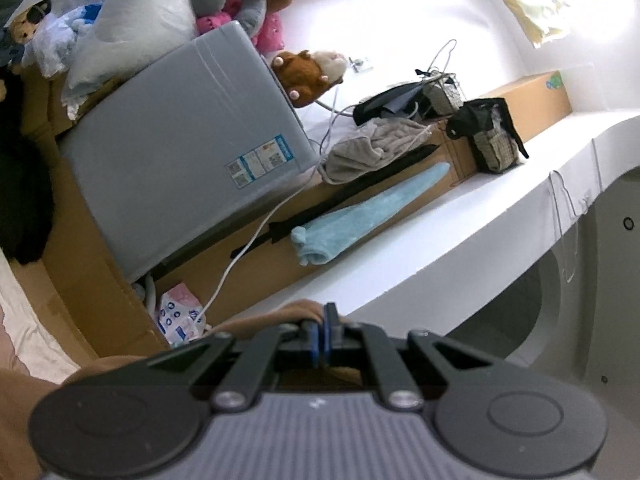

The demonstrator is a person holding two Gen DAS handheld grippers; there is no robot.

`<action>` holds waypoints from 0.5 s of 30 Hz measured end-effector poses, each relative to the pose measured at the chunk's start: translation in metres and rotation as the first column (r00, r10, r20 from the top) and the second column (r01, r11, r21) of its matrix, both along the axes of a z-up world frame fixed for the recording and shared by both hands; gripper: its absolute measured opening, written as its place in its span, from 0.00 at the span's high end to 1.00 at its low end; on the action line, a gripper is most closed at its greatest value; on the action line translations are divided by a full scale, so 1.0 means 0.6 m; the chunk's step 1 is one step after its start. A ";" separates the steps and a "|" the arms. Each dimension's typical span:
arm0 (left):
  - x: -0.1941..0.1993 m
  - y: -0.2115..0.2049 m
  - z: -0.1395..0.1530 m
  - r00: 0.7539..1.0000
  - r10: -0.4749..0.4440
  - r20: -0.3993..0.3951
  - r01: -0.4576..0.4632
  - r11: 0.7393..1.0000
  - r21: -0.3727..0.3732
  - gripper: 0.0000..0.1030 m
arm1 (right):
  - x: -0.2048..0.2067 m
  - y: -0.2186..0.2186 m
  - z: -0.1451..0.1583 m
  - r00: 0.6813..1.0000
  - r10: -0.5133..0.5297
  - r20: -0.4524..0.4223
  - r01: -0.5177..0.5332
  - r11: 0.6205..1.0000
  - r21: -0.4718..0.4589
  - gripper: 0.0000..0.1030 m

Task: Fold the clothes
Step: 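Open the left gripper, leaving the shirt in the right gripper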

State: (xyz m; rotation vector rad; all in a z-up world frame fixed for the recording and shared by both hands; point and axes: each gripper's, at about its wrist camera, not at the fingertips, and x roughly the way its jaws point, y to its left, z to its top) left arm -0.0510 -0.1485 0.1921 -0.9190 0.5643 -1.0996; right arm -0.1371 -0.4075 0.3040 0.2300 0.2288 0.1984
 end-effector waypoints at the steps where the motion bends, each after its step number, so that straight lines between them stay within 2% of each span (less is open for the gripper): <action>1: 0.000 0.002 0.002 1.000 0.001 0.004 -0.001 1.000 -0.006 0.97 | 0.000 0.000 0.006 1.000 0.000 0.009 0.000 1.000 0.000 0.95; 4: 0.000 0.009 0.009 1.000 0.014 0.008 -0.014 1.000 -0.015 0.93 | -0.013 0.009 0.017 1.000 0.005 0.027 -0.005 1.000 -0.010 0.95; 8: -0.001 0.023 0.008 0.998 0.066 0.025 -0.067 0.997 0.042 0.91 | -0.017 0.018 0.011 1.000 0.014 0.026 -0.013 0.999 -0.034 0.95; 13: 0.018 0.022 -0.037 0.996 0.088 -0.009 -0.084 0.976 0.201 0.87 | 0.000 0.033 -0.042 0.998 0.020 -0.062 -0.026 0.995 -0.093 0.95; 14: 0.024 0.020 -0.049 0.995 0.092 -0.027 -0.083 0.969 0.231 0.83 | 0.008 0.036 -0.060 0.995 0.020 -0.096 -0.031 0.993 -0.110 0.95; 15: 0.030 0.020 -0.062 0.994 0.105 -0.042 -0.090 0.960 0.266 0.74 | 0.011 0.037 -0.068 0.994 0.020 -0.111 -0.033 0.993 -0.116 0.95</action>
